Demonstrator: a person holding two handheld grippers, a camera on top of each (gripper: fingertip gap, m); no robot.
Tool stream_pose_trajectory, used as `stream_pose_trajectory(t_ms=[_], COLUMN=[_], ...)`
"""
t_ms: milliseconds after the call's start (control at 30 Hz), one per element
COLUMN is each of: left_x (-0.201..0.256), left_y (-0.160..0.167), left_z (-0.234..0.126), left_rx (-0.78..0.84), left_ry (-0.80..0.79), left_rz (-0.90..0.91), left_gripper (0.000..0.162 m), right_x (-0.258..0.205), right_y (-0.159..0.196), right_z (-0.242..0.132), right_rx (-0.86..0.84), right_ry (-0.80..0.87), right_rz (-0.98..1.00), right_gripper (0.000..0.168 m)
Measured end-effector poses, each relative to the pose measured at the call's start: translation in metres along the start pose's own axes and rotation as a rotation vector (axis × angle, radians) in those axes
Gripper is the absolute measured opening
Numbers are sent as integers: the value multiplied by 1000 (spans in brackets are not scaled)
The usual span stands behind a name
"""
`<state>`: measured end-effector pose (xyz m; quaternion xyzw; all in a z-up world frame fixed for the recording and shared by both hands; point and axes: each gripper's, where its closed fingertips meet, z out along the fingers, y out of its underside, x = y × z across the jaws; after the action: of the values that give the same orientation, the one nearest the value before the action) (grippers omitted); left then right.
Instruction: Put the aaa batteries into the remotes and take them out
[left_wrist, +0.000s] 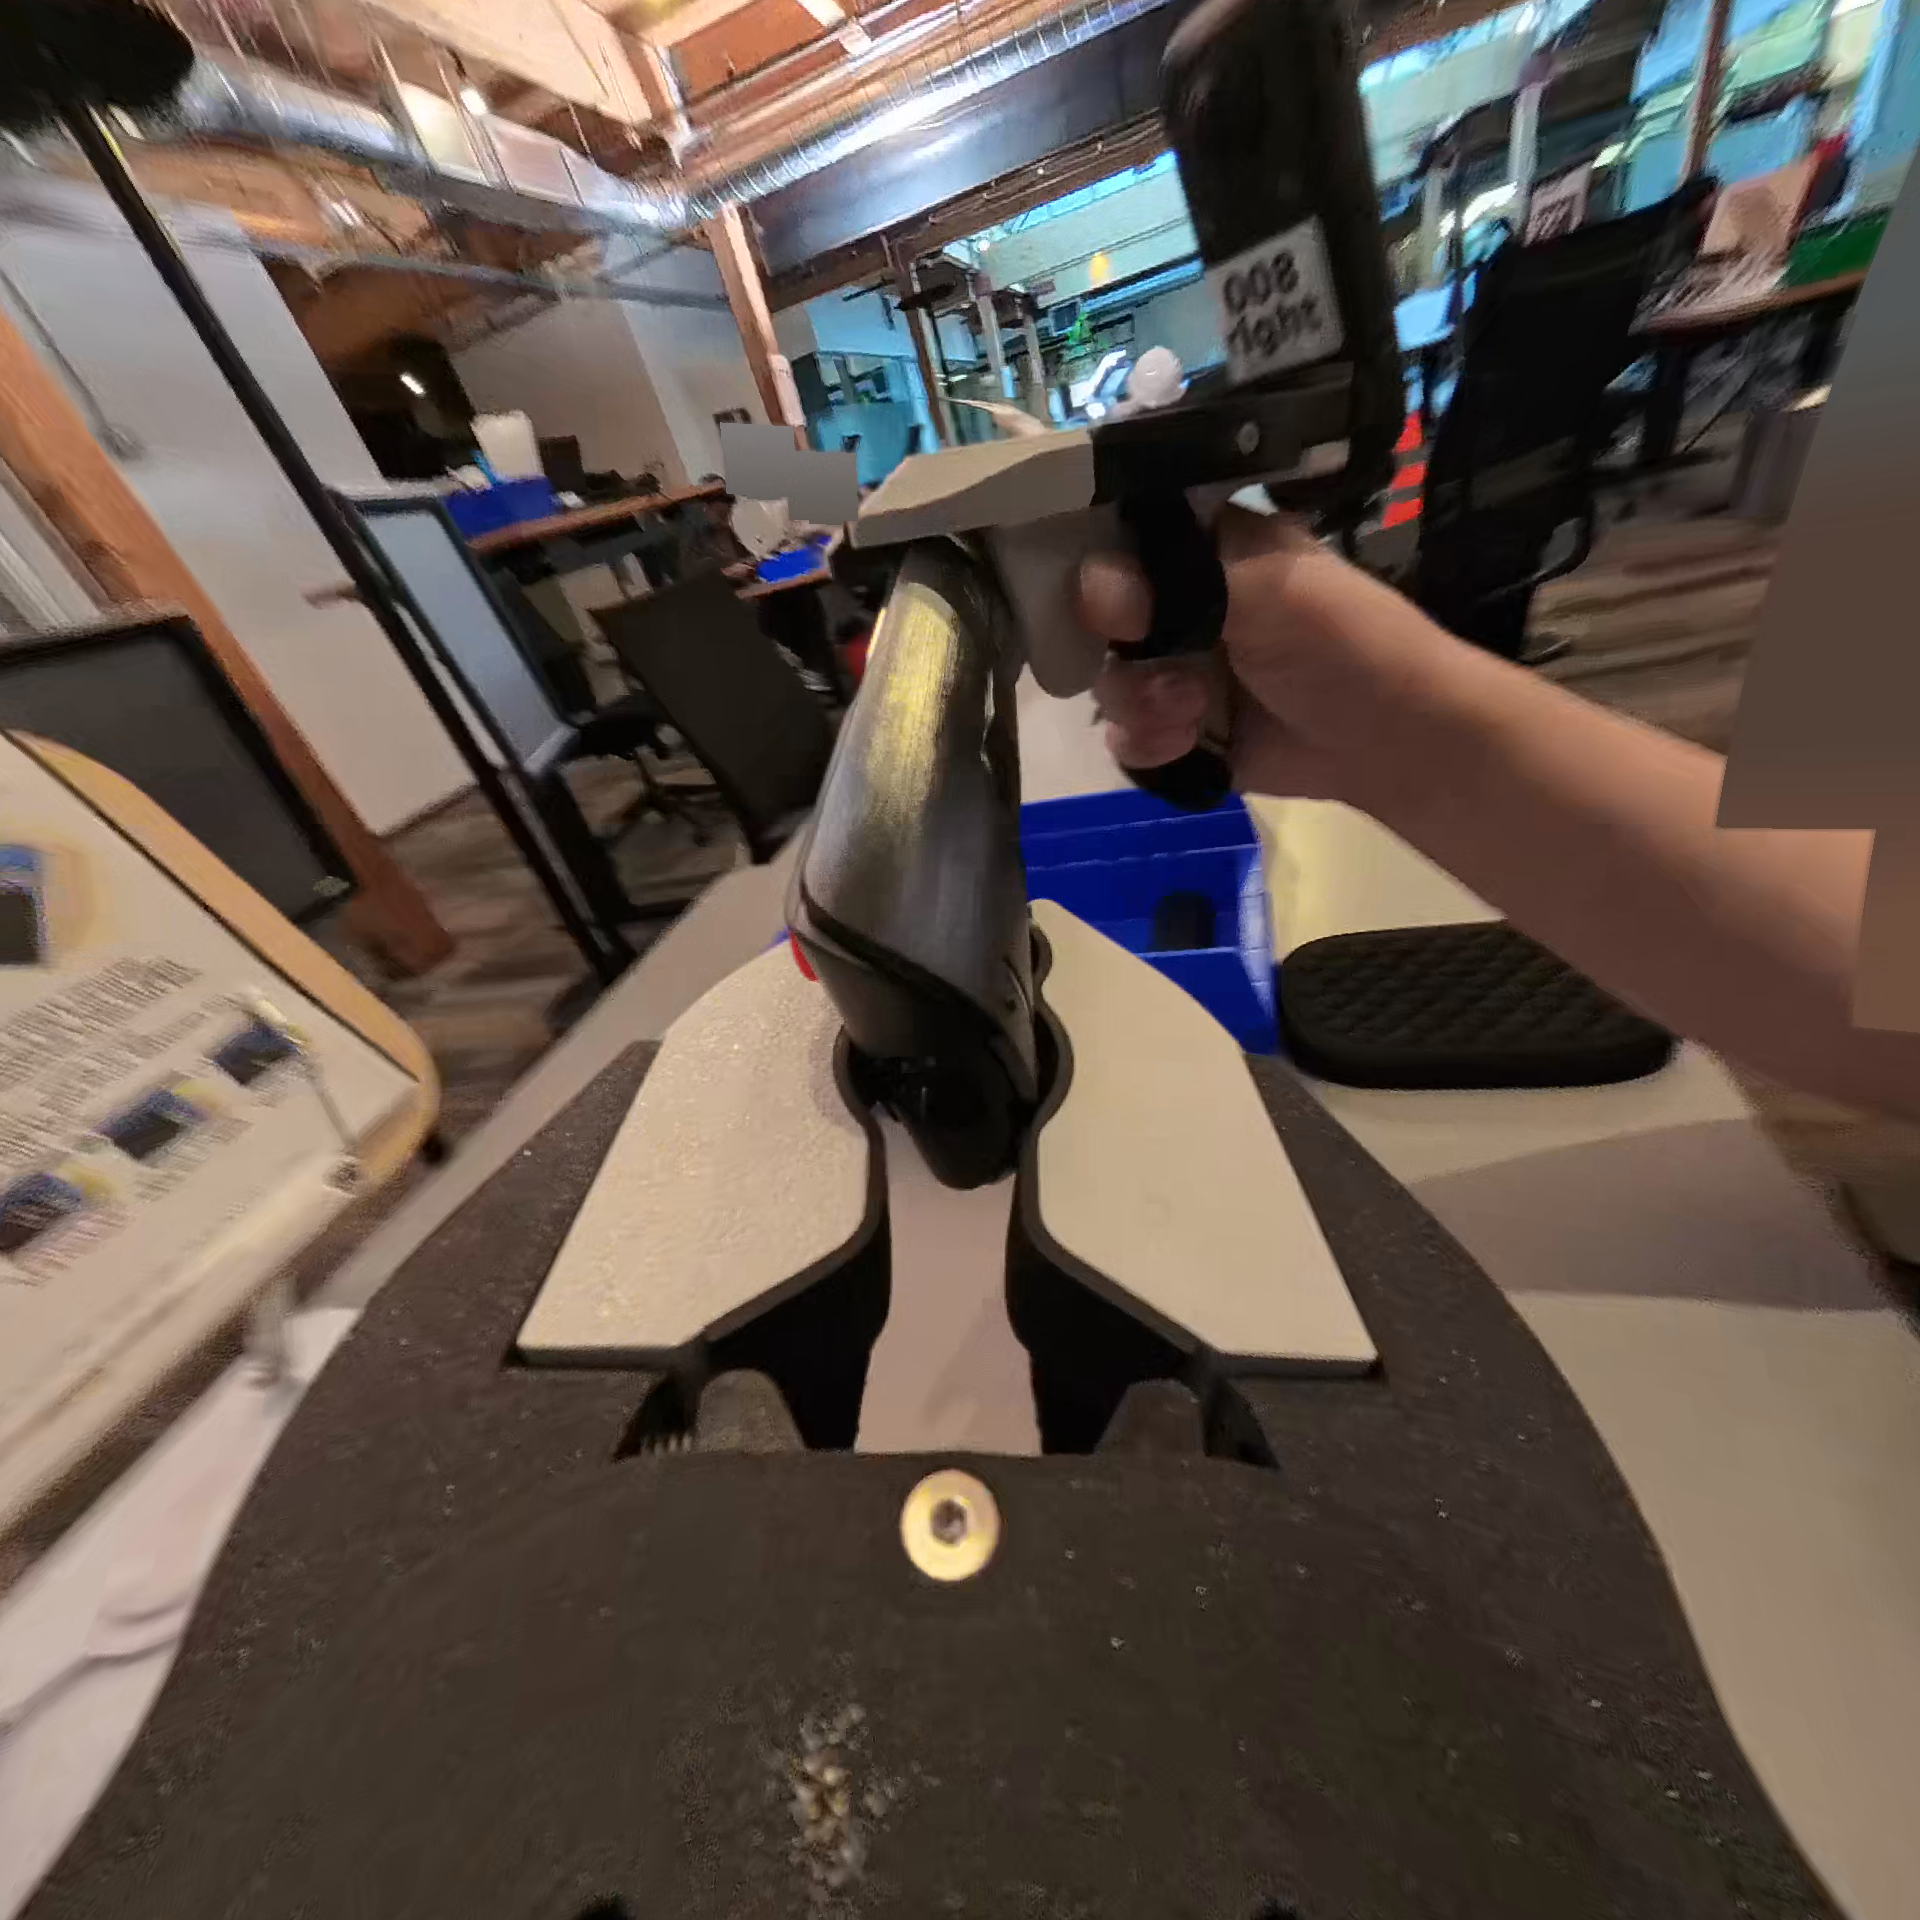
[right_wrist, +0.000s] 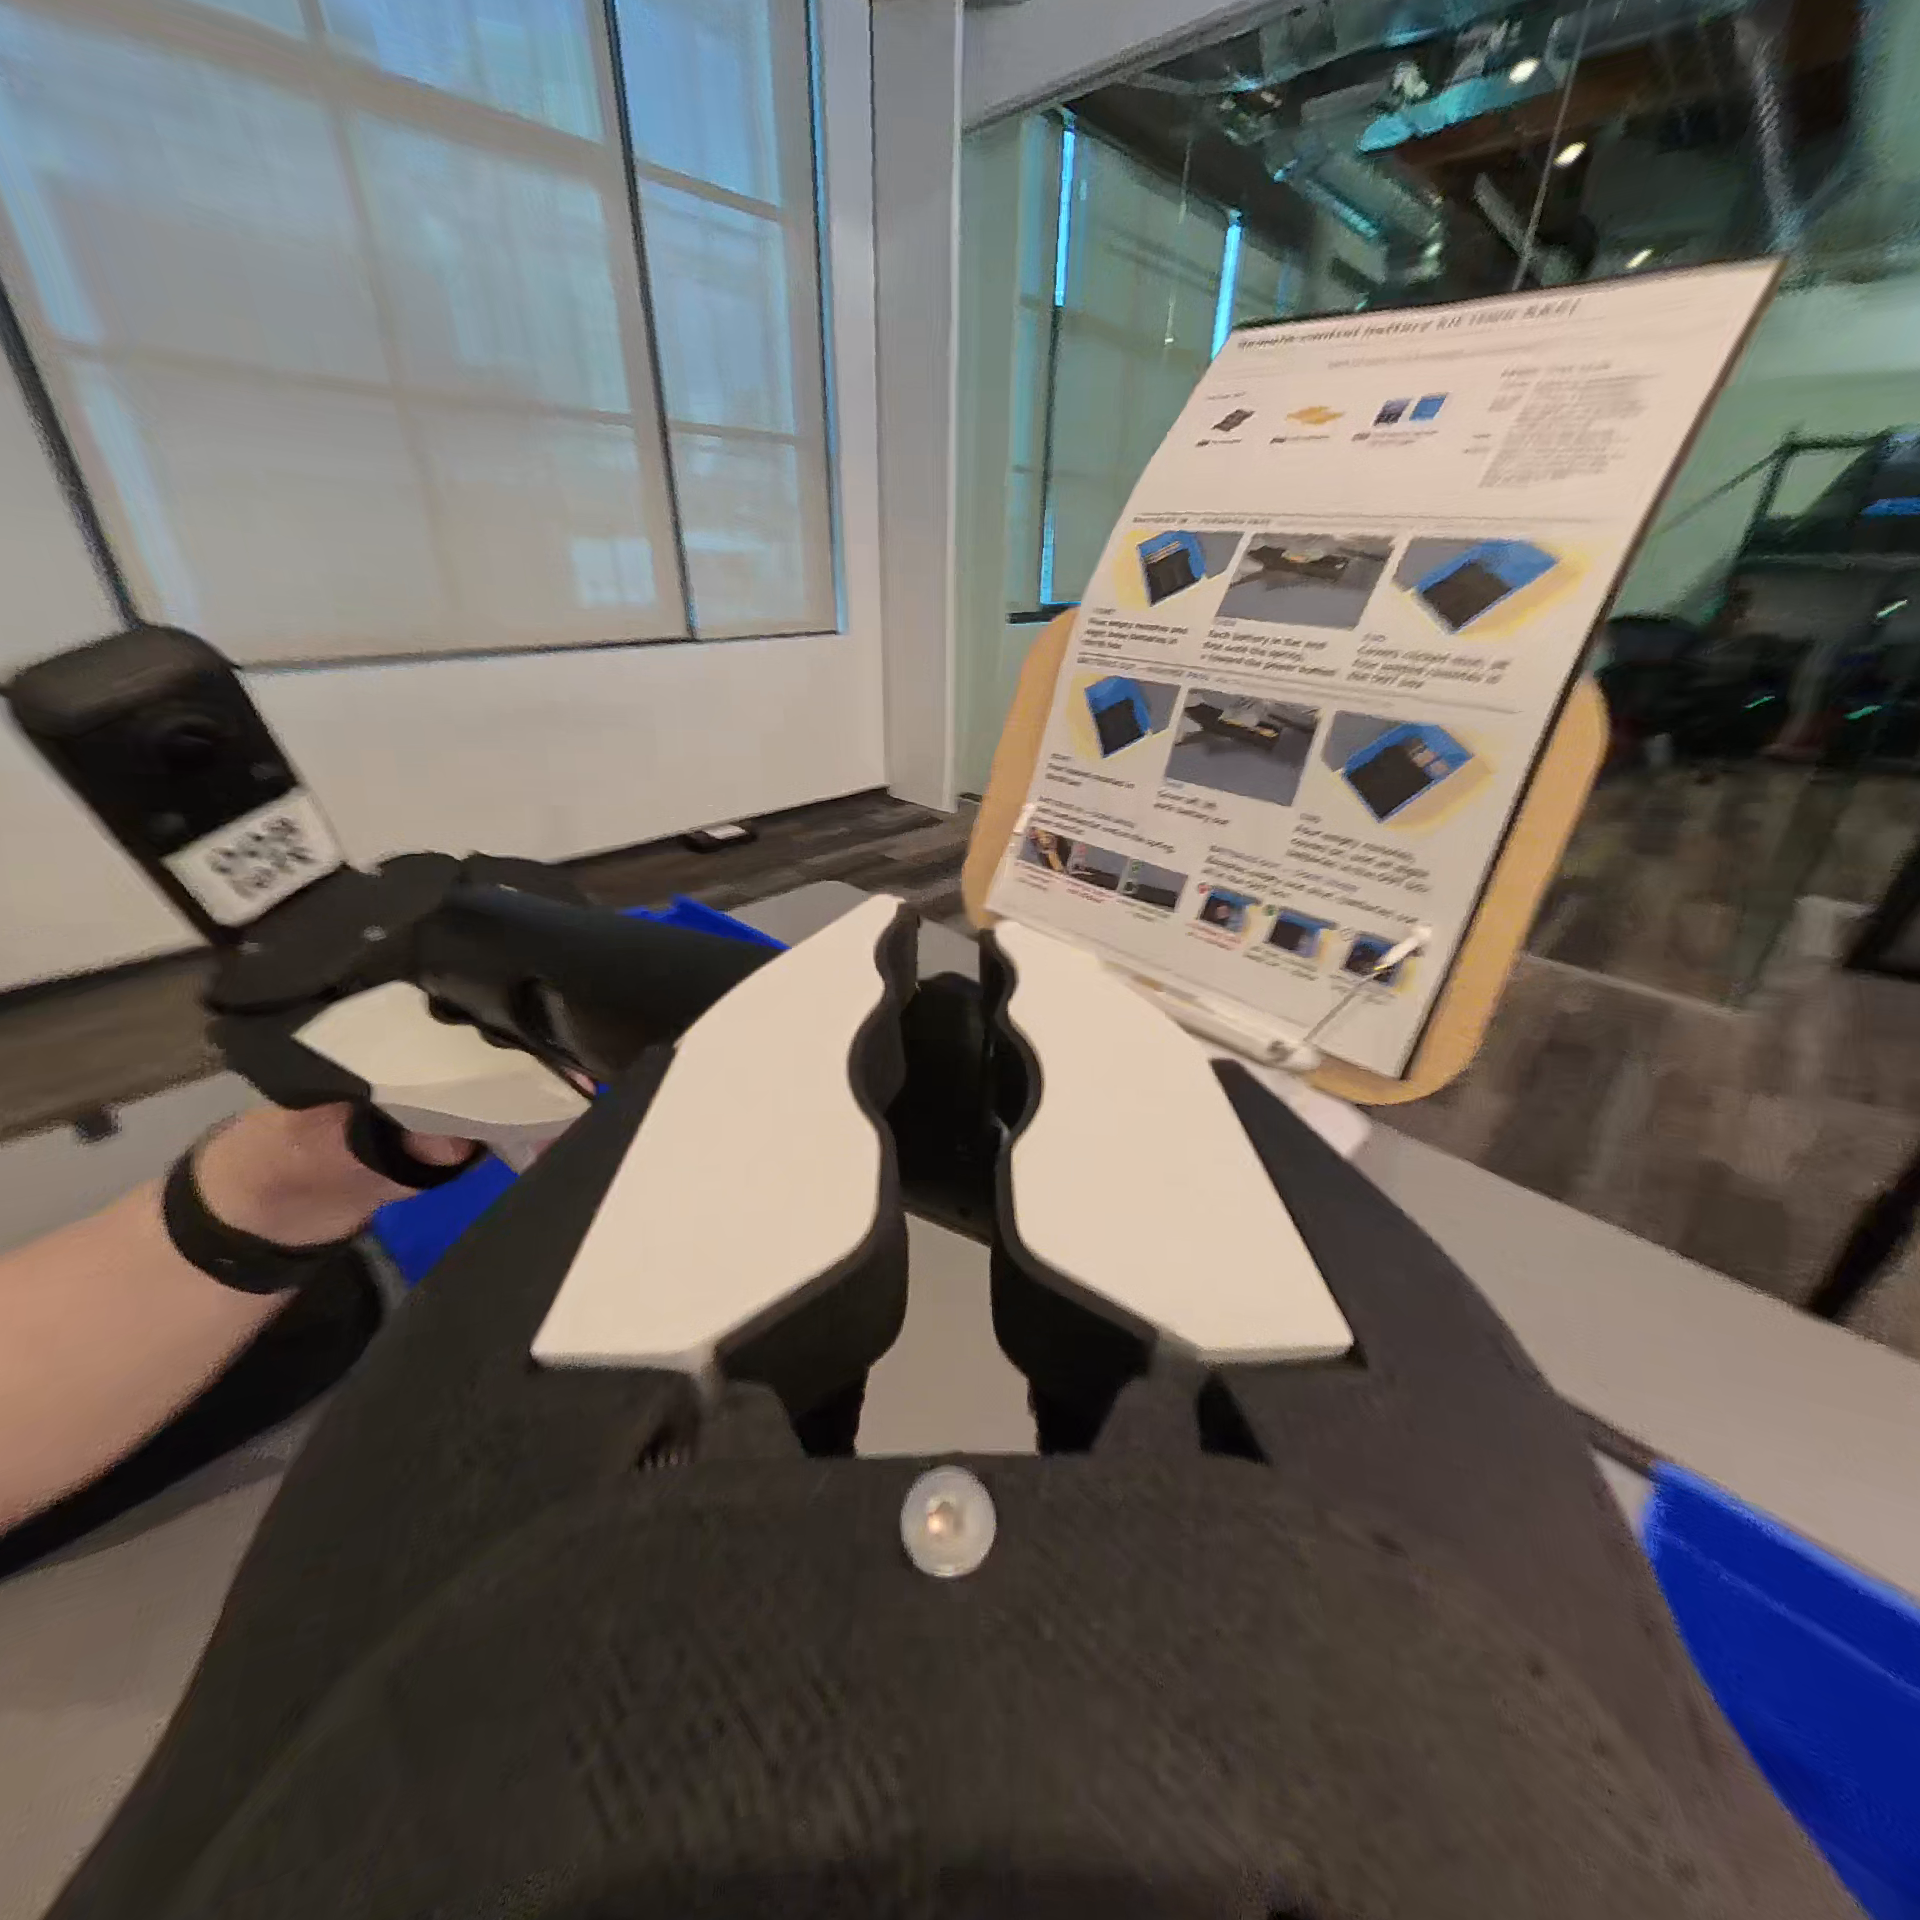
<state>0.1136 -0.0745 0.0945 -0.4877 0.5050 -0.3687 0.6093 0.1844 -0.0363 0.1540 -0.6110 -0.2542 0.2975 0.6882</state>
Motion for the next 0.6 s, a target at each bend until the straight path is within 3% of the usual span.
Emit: stream_pose_trajectory(t_ms=[133,233,400,600], left_x=[-9,-19,-24,-27], left_y=[4,1,-5,35], left_z=[-4,-11,-19,-2], left_rx=[42,91,132,4], left_ry=[72,67,90,79], left_rz=[-211,-264,-308,-422], left_gripper=[20,20,20,18], right_x=[7,14,17,0], right_y=[9,15,21,90], right_z=[1,-6,-16,-1], right_rx=[46,83,154,-59], right_ry=[-71,-68,-193,-263], right_rz=[74,122,340,441], right_gripper=[15,32,31,31])
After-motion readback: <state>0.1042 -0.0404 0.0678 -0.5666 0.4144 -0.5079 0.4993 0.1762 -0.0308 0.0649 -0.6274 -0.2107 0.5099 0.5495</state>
